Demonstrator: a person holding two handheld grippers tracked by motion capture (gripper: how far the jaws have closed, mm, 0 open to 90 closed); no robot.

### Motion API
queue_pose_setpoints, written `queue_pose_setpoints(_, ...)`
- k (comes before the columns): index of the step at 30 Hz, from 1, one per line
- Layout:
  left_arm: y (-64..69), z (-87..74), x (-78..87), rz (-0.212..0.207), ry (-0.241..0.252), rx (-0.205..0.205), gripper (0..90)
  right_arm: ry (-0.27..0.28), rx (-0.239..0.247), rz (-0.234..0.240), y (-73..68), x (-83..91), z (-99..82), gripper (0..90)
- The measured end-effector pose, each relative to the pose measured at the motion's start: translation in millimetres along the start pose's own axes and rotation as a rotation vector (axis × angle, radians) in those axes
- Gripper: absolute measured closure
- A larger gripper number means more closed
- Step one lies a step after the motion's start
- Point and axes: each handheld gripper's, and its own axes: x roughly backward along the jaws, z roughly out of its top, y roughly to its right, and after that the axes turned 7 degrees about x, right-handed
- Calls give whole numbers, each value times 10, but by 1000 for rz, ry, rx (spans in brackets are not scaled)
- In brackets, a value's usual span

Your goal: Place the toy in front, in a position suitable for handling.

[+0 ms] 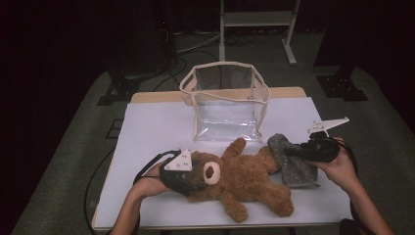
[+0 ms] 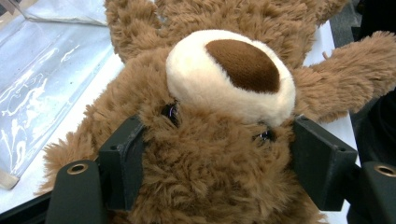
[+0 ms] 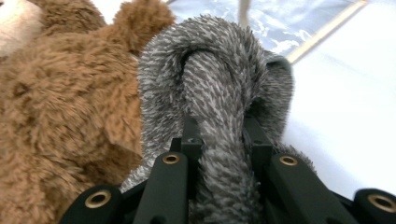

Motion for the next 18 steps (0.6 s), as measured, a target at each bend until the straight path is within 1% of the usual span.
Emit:
queue_pose_setpoints(2,-1,-1,0,1,2,1,264,-2,18,18,-43,-72,45,745)
queue_pose_setpoints(3,-1,-1,0,1,2,1,263,-2,18,18,-43,-72,45,745)
queue_pose_setpoints(4,-5,-2,1,4,1,4,261,-6,42,52,-121,-179,115,745)
queue_pose_setpoints(6,-15,-6,2,9,4,5,259,-13,72,70,-198,-248,174,745)
queue_pose_setpoints(7,-15,-6,2,9,4,5,259,-13,72,70,-198,-248,174,745)
queue_pose_setpoints(8,-24,-10,2,12,6,16,259,-5,100,98,-292,-286,238,745)
queue_pose_setpoints(11,-33,-10,-2,16,13,27,257,8,119,122,-363,-268,269,745)
queue_pose_setpoints(13,-37,-8,-2,20,13,29,255,8,118,126,-387,-245,239,745)
queue_pose_setpoints(14,-36,-9,-6,24,19,38,254,8,110,129,-390,-234,207,745)
queue_pose_setpoints(16,-41,-6,-6,28,19,43,251,8,88,140,-385,-227,111,745)
queue_pose_setpoints(18,-49,-2,-9,32,22,46,250,7,57,152,-361,-240,-34,745)
